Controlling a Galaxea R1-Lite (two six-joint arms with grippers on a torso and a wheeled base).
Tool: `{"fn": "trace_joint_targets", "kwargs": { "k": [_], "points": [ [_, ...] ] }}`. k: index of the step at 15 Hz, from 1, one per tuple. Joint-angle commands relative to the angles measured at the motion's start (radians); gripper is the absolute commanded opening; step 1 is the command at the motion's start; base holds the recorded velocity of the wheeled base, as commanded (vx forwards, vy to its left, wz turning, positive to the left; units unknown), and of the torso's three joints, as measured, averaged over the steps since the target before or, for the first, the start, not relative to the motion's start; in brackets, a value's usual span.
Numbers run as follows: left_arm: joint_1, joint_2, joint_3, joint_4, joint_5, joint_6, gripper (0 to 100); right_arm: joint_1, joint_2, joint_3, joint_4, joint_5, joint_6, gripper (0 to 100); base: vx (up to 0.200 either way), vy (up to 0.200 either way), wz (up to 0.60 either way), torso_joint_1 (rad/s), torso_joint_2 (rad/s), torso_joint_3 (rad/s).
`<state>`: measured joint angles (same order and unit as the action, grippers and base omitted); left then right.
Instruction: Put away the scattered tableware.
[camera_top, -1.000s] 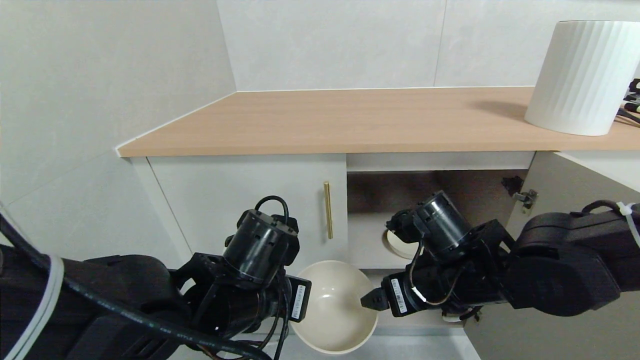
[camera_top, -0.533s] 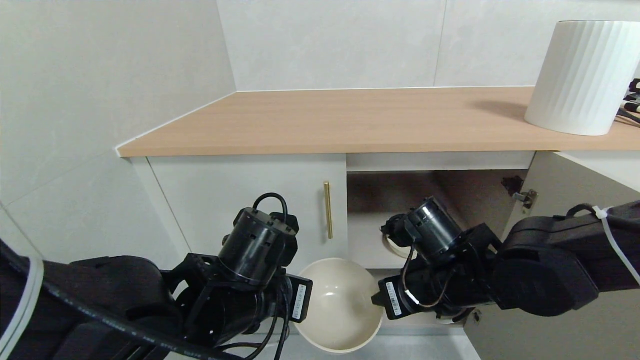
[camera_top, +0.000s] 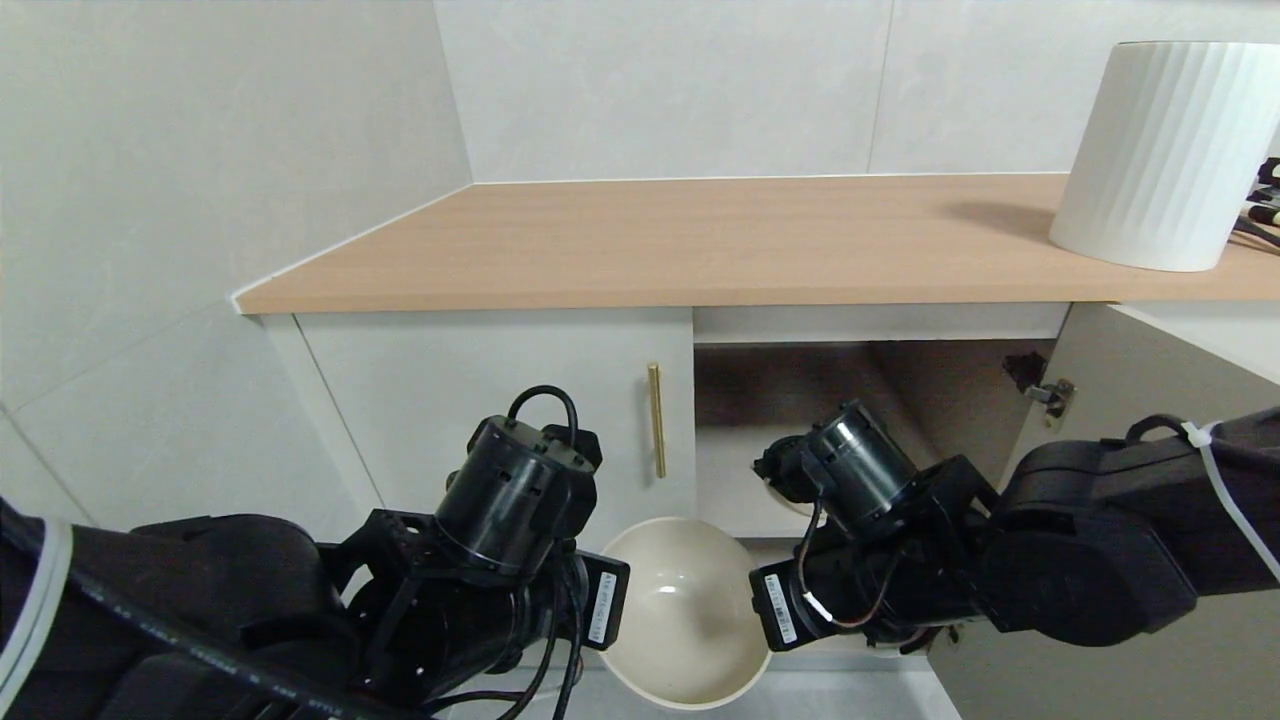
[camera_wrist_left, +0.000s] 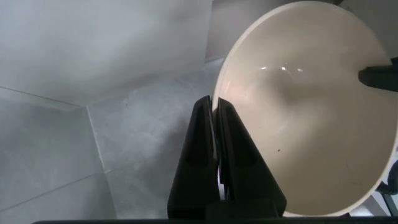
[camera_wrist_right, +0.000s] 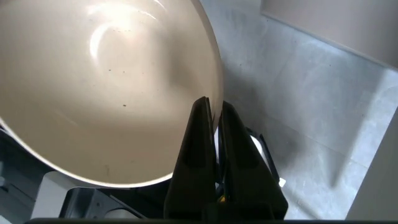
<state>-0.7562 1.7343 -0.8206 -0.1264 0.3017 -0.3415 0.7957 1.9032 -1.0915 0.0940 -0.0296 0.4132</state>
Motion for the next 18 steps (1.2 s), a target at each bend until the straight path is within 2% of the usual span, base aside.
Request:
{"fn": "trace_joint_targets", "kwargs": {
  "k": [1,8,11,12,14,16,17,18],
  "points": [
    [0.000,-0.004,0.001,0.001,0.002,-0.001,100,0.002,0.000,-0.001,0.003,-0.001,-0.001,0,0.000,0.000,0.00,0.000,0.00,0.000],
    [0.000,0.001,0.009,-0.032,0.002,-0.002,100,-0.003,-0.004,0.001,0.001,-0.003,0.003,0,0.000,0.000,0.00,0.000,0.00,0.000],
    [0.005,-0.007,0.000,-0.036,0.002,-0.037,100,-0.073,0.007,0.007,-0.031,-0.009,0.026,0,0.000,0.000,0.00,0.000,0.00,0.000],
    [0.005,-0.010,0.000,-0.044,0.002,-0.039,100,-0.105,0.014,0.022,-0.068,-0.016,0.039,0,0.000,0.000,0.00,0.000,0.00,0.000],
    [0.005,-0.012,0.003,-0.068,0.004,-0.039,100,-0.162,0.034,0.097,-0.209,-0.055,0.059,0,0.000,0.000,0.00,0.000,0.00,0.000],
    [0.006,-0.025,0.003,-0.070,0.004,-0.039,100,-0.213,0.079,0.188,-0.422,-0.089,0.058,0,0.000,0.000,0.00,0.000,0.00,0.000],
    [0.012,-0.030,0.003,-0.070,0.004,-0.039,100,-0.250,0.135,0.237,-0.617,-0.099,0.056,0,0.000,0.000,0.00,0.000,0.00,0.000],
    [0.017,-0.032,0.001,-0.070,0.004,-0.039,100,-0.271,0.171,0.254,-0.726,-0.105,0.053,0,0.000,0.000,0.00,0.000,0.00,0.000]
  ]
}}
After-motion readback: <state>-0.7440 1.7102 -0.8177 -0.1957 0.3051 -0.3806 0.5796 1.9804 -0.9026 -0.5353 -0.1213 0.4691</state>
